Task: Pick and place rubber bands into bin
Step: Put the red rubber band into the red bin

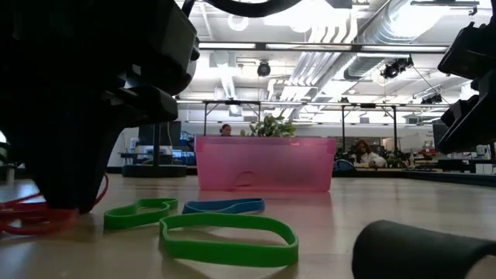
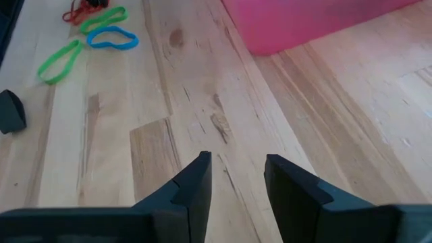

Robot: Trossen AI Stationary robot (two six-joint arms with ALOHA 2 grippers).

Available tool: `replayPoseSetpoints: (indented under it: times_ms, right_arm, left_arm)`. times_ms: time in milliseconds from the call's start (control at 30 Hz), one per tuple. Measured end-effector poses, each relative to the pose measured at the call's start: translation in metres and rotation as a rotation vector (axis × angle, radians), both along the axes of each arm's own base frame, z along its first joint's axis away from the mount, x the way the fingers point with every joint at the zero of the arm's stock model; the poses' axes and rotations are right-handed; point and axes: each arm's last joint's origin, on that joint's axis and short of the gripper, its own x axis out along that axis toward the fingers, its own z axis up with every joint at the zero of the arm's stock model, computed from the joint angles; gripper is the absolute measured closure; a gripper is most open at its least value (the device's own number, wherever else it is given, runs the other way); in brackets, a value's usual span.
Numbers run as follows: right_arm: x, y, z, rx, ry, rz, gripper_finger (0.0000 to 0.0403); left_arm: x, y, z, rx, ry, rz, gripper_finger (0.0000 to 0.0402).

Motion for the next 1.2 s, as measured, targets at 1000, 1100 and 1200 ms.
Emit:
replayPoseSetpoints:
  times_ms: [1000,1100,1200]
  right_arm:
    - [0.001,0.001,-0.005,-0.021,0.025,-0.001,0.0274]
    - [0.001,0.001,-0.005,-0.020,0.025,-0.001,0.0274]
    - [0.001,0.001,-0.005,-0.014,0.019,-0.002,0.0274]
  left_arm:
    - [0.003,0.007,0.107,0.137,-0.165,0.033,0.0401]
    - [0.006,0.010,0.123,0.181,-0.191,0.050,0.0401]
    - [0.009,0.013,0.143,0.223,-0.232,0.048,0.0401]
